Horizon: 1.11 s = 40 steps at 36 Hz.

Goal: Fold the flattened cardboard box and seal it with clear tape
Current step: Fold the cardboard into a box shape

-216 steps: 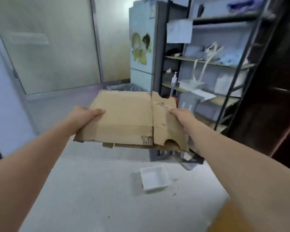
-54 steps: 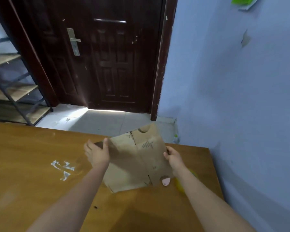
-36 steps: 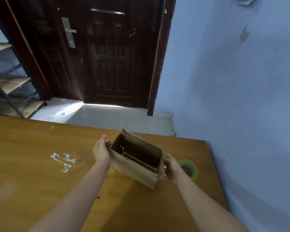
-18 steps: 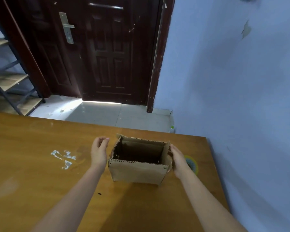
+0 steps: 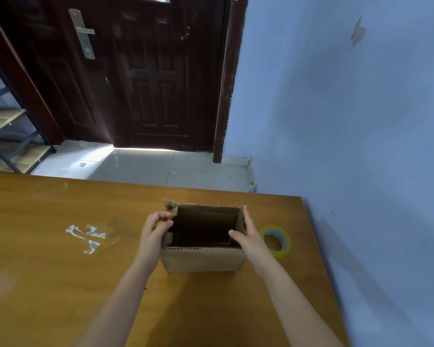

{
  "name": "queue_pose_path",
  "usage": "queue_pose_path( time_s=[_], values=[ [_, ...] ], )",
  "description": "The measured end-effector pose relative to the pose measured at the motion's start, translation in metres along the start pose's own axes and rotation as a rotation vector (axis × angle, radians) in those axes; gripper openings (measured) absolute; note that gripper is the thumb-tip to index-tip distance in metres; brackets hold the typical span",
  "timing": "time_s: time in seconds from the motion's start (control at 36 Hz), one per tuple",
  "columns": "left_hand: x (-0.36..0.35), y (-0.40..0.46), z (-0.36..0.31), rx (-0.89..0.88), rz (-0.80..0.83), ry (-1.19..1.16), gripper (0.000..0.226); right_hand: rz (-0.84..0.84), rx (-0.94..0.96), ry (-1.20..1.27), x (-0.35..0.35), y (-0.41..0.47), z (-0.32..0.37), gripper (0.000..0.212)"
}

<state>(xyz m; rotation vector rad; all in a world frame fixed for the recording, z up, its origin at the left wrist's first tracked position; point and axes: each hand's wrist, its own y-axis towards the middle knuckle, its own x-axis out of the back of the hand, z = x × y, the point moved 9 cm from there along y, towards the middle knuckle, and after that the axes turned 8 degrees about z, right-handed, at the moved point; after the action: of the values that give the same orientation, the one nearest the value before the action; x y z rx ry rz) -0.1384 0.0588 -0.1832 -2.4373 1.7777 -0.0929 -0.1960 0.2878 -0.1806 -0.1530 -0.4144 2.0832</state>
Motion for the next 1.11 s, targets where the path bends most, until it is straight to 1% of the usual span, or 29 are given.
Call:
queue_pose_path(
  time_s=[0.06, 0.14, 0.22, 0.28, 0.36, 0.47, 0.5, 0.53, 0.58, 0.61, 0.69, 0.78, 0.89, 0.97, 1.03, 1.11],
  values=[
    [-0.003, -0.003, 0.000, -0.001, 0.035, 0.021, 0.024, -0.010, -0.008, -0.024, -0.001, 0.001, 0.000, 0.078],
    [-0.002, -0.004, 0.001, 0.024, 0.050, 0.043, 0.028, -0.006, -0.023, -0.100, -0.001, 0.006, -0.008, 0.081],
    [-0.002, -0.005, 0.004, 0.055, 0.082, 0.080, 0.032, 0.051, -0.058, -0.179, -0.004, 0.010, -0.015, 0.085],
    [-0.001, -0.005, 0.004, 0.069, 0.078, 0.123, 0.030, 0.108, -0.084, -0.251, -0.008, 0.010, -0.016, 0.088],
    [-0.001, -0.005, 0.004, 0.066, 0.076, 0.178, 0.018, 0.176, -0.109, -0.351, -0.011, 0.012, -0.015, 0.090],
    [-0.002, -0.003, 0.002, 0.084, 0.088, 0.257, 0.017, 0.159, -0.150, -0.352, -0.007, 0.011, -0.016, 0.086],
    [-0.002, -0.004, 0.001, 0.104, 0.091, 0.271, 0.022, 0.147, -0.144, -0.347, -0.006, 0.011, -0.015, 0.084],
    [-0.003, -0.003, 0.000, 0.117, 0.098, 0.292, 0.032, 0.136, -0.136, -0.345, -0.005, 0.010, -0.014, 0.082],
    [-0.004, 0.000, -0.006, 0.101, 0.126, 0.390, 0.053, 0.120, -0.114, -0.345, -0.005, 0.009, -0.013, 0.080],
    [-0.005, 0.003, -0.009, 0.080, 0.135, 0.455, 0.057, 0.112, -0.107, -0.346, -0.005, 0.009, -0.012, 0.079],
    [-0.005, 0.013, -0.013, 0.044, 0.140, 0.617, 0.054, 0.095, -0.084, -0.336, -0.005, 0.008, -0.007, 0.078],
    [-0.008, 0.017, -0.012, 0.065, 0.169, 0.736, 0.059, 0.114, -0.065, -0.345, -0.006, 0.009, -0.004, 0.072],
    [-0.011, 0.018, -0.011, 0.106, 0.196, 0.757, 0.058, 0.137, -0.055, -0.401, -0.006, 0.009, -0.003, 0.070],
    [-0.009, 0.016, -0.011, 0.140, 0.201, 0.746, 0.069, 0.153, -0.054, -0.389, -0.005, 0.010, -0.002, 0.069],
    [-0.008, 0.017, -0.011, 0.137, 0.185, 0.749, 0.066, 0.149, -0.058, -0.367, -0.003, 0.012, -0.003, 0.068],
    [-0.004, 0.018, -0.019, 0.059, 0.076, 0.730, 0.039, 0.120, -0.054, -0.308, -0.002, 0.012, -0.002, 0.069]
  ],
)
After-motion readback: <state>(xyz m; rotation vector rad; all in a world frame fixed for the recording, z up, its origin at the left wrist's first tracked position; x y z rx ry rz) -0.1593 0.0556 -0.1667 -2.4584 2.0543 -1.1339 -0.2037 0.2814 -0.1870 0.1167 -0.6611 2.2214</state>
